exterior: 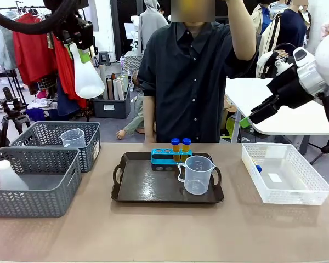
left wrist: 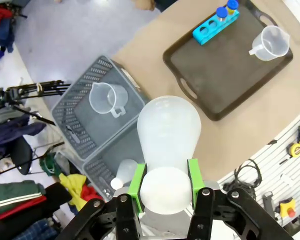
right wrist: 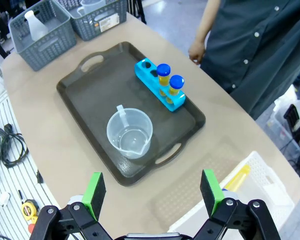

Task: Prepare the laboratory tools.
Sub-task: Pick up one Small flask and place it on the Handle tray.

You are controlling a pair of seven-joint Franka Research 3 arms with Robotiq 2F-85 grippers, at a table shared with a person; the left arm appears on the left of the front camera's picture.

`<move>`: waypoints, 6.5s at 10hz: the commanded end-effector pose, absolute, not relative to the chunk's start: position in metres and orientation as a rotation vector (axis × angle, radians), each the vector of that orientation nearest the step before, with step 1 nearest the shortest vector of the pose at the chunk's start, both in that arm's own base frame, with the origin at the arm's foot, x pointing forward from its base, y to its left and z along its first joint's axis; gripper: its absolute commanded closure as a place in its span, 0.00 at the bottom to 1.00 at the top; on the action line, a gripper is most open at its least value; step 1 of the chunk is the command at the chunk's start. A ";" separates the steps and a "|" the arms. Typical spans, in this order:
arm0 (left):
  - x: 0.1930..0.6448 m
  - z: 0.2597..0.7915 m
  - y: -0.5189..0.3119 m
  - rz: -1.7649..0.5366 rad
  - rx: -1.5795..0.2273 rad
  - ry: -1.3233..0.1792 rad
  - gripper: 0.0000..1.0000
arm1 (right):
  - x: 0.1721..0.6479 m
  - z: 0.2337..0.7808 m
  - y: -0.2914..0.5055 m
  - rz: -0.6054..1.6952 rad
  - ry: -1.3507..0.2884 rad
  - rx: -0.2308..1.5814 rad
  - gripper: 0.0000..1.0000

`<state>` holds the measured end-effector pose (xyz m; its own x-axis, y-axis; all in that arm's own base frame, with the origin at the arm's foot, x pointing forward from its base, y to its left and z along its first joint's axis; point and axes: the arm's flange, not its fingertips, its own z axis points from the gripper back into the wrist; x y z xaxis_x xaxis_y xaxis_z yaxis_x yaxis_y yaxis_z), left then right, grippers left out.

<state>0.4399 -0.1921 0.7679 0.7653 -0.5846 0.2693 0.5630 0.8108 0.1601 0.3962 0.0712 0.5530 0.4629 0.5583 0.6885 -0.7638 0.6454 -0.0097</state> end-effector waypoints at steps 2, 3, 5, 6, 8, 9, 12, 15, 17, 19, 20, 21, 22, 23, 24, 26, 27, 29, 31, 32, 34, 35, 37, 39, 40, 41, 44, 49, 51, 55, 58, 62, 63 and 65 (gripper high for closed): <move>0.443 0.760 -0.200 -0.692 0.125 -0.303 1.00 | 0.397 0.553 0.071 0.831 -0.723 0.351 0.00; 0.454 0.745 -0.213 -0.777 0.107 -0.280 1.00 | 0.397 0.553 0.071 0.831 -0.723 0.351 0.00; 0.471 0.716 -0.233 -0.849 0.062 -0.254 1.00 | 0.397 0.553 0.071 0.831 -0.723 0.351 0.00; 0.475 0.705 -0.240 -0.877 0.042 -0.255 1.00 | 0.397 0.553 0.071 0.831 -0.723 0.351 0.00; 0.480 0.675 -0.254 -0.935 -0.020 -0.218 1.00 | 0.397 0.553 0.071 0.831 -0.723 0.351 0.00; 0.486 0.653 -0.260 -0.963 -0.064 -0.175 1.00 | 0.397 0.553 0.071 0.831 -0.723 0.351 0.00; 0.493 0.620 -0.272 -0.992 -0.144 -0.100 1.00 | 0.397 0.553 0.071 0.831 -0.723 0.351 0.00; 0.496 0.607 -0.279 -1.006 -0.173 -0.077 1.00 | 0.397 0.553 0.071 0.831 -0.723 0.351 0.00; 0.497 0.610 -0.276 -1.001 -0.172 -0.083 1.00 | 0.397 0.553 0.071 0.831 -0.723 0.351 0.00; 0.496 0.613 -0.272 -0.985 -0.157 -0.087 1.00 | 0.397 0.553 0.071 0.831 -0.723 0.351 0.00; 0.498 0.613 -0.267 -0.975 -0.151 -0.088 1.00 | 0.397 0.553 0.071 0.831 -0.723 0.351 0.00; 0.497 0.614 -0.265 -0.965 -0.151 -0.089 1.00 | 0.397 0.553 0.071 0.831 -0.723 0.351 0.00; 0.496 0.615 -0.264 -0.959 -0.146 -0.093 1.00 | 0.397 0.553 0.071 0.831 -0.723 0.351 0.00; 0.497 0.616 -0.263 -0.955 -0.142 -0.097 1.00 | 0.397 0.553 0.071 0.831 -0.723 0.351 0.00; 0.496 0.616 -0.263 -0.951 -0.139 -0.101 1.00 | 0.397 0.553 0.071 0.831 -0.723 0.351 0.00; 0.496 0.617 -0.263 -0.946 -0.128 -0.104 1.00 | 0.397 0.553 0.071 0.831 -0.723 0.351 0.00; 0.496 0.617 -0.262 -0.940 -0.126 -0.103 1.00 | 0.397 0.553 0.071 0.831 -0.723 0.351 0.00; 0.502 0.617 -0.268 -0.956 -0.141 -0.095 1.00 | 0.397 0.553 0.071 0.831 -0.723 0.351 0.00; 0.502 0.617 -0.268 -0.956 -0.141 -0.095 1.00 | 0.397 0.553 0.071 0.831 -0.723 0.351 0.00; 0.502 0.617 -0.268 -0.956 -0.141 -0.095 1.00 | 0.397 0.553 0.071 0.831 -0.723 0.351 0.00; 0.502 0.617 -0.268 -0.956 -0.141 -0.095 1.00 | 0.397 0.553 0.071 0.831 -0.723 0.351 0.00; 0.502 0.617 -0.268 -0.956 -0.141 -0.095 1.00 | 0.397 0.553 0.071 0.831 -0.723 0.351 0.00; 0.502 0.617 -0.268 -0.956 -0.141 -0.095 1.00 | 0.397 0.553 0.071 0.831 -0.723 0.351 0.00; 0.502 0.617 -0.268 -0.956 -0.141 -0.095 1.00 | 0.397 0.553 0.071 0.831 -0.723 0.351 0.00; 0.502 0.617 -0.268 -0.956 -0.141 -0.095 1.00 | 0.397 0.553 0.071 0.831 -0.723 0.351 0.00; 0.502 0.617 -0.268 -0.956 -0.141 -0.095 1.00 | 0.397 0.553 0.071 0.831 -0.723 0.351 0.00; 0.502 0.615 -0.269 -0.957 -0.142 -0.092 1.00 | 0.397 0.553 0.071 0.831 -0.723 0.351 0.00; 0.519 0.578 -0.320 -1.086 -0.007 -0.058 1.00 | 0.397 0.553 0.071 0.831 -0.723 0.351 0.00; 0.527 0.547 -0.343 -1.137 0.011 -0.047 1.00 | 0.397 0.553 0.071 0.831 -0.723 0.351 0.00; 0.535 0.493 -0.365 -1.177 0.084 -0.043 1.00 | 0.397 0.553 0.071 0.831 -0.723 0.351 0.00; 0.534 0.471 -0.379 -1.204 0.077 -0.078 1.00 | 0.397 0.553 0.071 0.831 -0.723 0.351 0.00; 0.529 0.447 -0.391 -1.235 0.003 -0.032 1.00 | 0.397 0.553 0.071 0.831 -0.723 0.351 0.00; 0.526 0.442 -0.392 -1.242 -0.001 -0.024 1.00 | 0.397 0.553 0.071 0.831 -0.723 0.351 0.00; 0.522 0.432 -0.389 -1.248 -0.003 -0.038 1.00 | 0.397 0.553 0.071 0.831 -0.723 0.351 0.00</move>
<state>0.5291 -0.3989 0.4335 0.3306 -0.9438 -0.0042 0.9436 0.3305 0.0212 0.3961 0.0714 0.5531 0.4627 0.5588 0.6882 -0.7640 0.6452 -0.0102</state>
